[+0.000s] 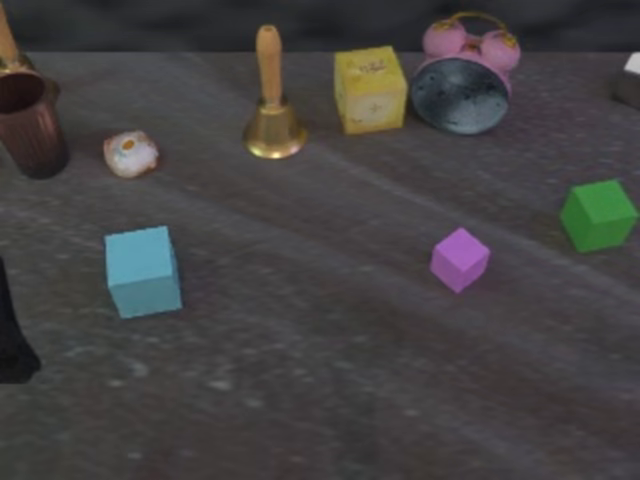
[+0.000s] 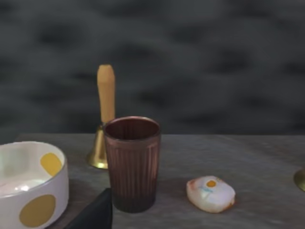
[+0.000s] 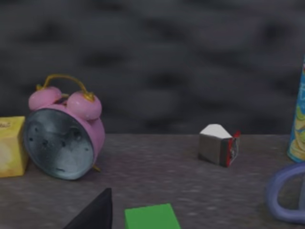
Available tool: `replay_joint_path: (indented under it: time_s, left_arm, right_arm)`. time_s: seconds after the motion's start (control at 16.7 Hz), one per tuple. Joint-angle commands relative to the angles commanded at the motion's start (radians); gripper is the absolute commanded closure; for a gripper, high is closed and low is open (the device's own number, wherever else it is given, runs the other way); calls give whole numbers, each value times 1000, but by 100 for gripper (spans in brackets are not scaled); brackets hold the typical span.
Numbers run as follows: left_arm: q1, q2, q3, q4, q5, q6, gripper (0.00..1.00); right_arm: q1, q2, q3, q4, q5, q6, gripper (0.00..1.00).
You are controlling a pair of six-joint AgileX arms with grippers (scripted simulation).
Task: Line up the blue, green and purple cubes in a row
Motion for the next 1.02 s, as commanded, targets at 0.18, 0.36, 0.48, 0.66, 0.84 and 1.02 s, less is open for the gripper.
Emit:
replay_joint_path:
  time_s: [0.18, 0.36, 0.48, 0.66, 0.84, 1.02]
  left_arm:
    - [0, 0, 0, 0, 0, 0, 0]
    - [0, 0, 0, 0, 0, 0, 0]
    - [0, 0, 0, 0, 0, 0, 0]
    - [0, 0, 0, 0, 0, 0, 0]
    - [0, 0, 0, 0, 0, 0, 0]
    - [0, 0, 0, 0, 0, 0, 0]
  right_arm:
    - [2, 10, 10, -7, 0, -2, 0]
    - [24, 103, 101, -67, 1, -15, 0]
    - [51, 217, 212, -135, 0, -31, 0]
    - [102, 468, 431, -267, -1, -61, 0]
    - [161, 798, 688, -427, -1, -97, 0]
    - [222, 1155, 952, -600, 0, -135, 0]
